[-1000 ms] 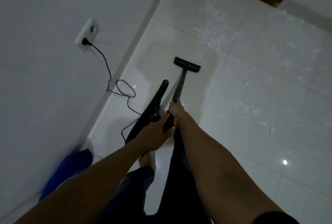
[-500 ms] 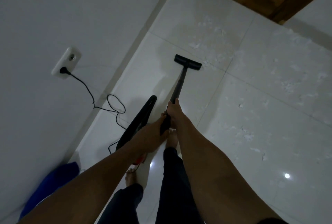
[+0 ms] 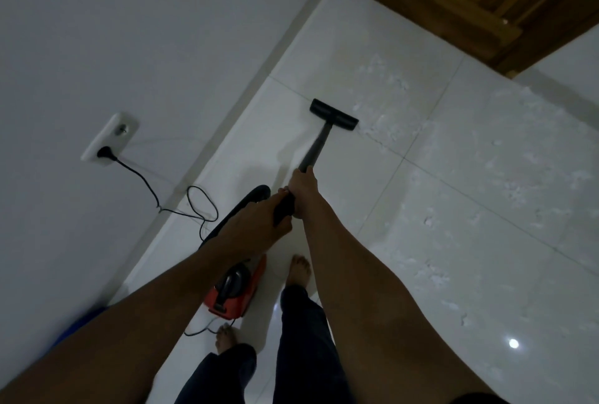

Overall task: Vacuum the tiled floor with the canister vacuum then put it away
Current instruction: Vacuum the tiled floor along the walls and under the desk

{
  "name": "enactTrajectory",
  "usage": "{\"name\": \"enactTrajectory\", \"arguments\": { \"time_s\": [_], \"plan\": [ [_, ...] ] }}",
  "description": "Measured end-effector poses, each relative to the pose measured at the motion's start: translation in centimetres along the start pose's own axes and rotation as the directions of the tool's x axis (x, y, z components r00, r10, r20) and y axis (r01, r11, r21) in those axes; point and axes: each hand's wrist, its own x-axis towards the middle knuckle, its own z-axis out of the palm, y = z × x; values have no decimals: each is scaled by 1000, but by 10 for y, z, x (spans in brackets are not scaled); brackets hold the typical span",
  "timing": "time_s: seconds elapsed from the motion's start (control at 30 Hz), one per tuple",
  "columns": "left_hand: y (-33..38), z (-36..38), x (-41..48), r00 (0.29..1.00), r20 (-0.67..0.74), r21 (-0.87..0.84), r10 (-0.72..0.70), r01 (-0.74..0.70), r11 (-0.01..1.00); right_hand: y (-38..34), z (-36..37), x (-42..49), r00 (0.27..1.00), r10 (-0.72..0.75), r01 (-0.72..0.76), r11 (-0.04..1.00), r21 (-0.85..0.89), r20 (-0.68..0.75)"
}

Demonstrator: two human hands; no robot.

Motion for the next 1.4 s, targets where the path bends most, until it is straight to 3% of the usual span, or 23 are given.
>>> {"name": "enactTrajectory", "arguments": {
  "time_s": [0.3, 0.87, 1.13, 1.4],
  "plan": [
    [7, -30, 38, 998, -26, 20, -57, 57, 998, -47, 8, 8, 1000, 15, -15, 998, -60, -9],
    [44, -55, 102, 997, 29, -54, 67, -65, 996, -116, -27, 28, 994, -9, -2, 995, -103, -113],
    [54, -80, 179, 996, 79, -58, 35, -31, 998, -184, -20, 64, 987, -18, 7, 997, -71, -161],
    [72, -124, 260, 996, 52, -93, 69, -64, 994, -269, -13, 115, 994, -5, 1, 999, -34, -114]
  ]
}}
